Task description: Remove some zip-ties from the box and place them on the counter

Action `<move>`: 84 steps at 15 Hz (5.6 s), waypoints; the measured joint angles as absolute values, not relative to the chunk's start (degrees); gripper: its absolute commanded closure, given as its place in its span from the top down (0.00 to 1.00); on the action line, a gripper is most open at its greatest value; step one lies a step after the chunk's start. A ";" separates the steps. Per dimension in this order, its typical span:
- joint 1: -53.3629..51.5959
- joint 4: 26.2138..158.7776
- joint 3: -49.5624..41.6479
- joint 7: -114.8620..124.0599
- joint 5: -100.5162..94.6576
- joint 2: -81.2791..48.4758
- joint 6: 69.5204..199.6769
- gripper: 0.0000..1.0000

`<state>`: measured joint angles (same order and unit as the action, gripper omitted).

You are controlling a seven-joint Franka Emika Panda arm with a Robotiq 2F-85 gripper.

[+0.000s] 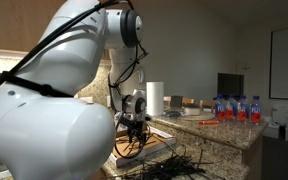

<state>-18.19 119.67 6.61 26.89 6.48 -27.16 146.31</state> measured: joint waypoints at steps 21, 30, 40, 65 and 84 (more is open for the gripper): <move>-23.49 109.47 6.67 30.62 6.71 -33.56 146.71 1.00; -23.82 107.42 8.72 30.62 6.83 -34.88 146.71 1.00; -24.24 106.33 9.03 30.55 6.83 -35.61 146.71 1.00; -20.62 105.25 15.27 18.87 10.55 -38.34 156.57 1.00; -28.12 96.17 8.46 15.22 -4.86 -40.20 143.10 1.00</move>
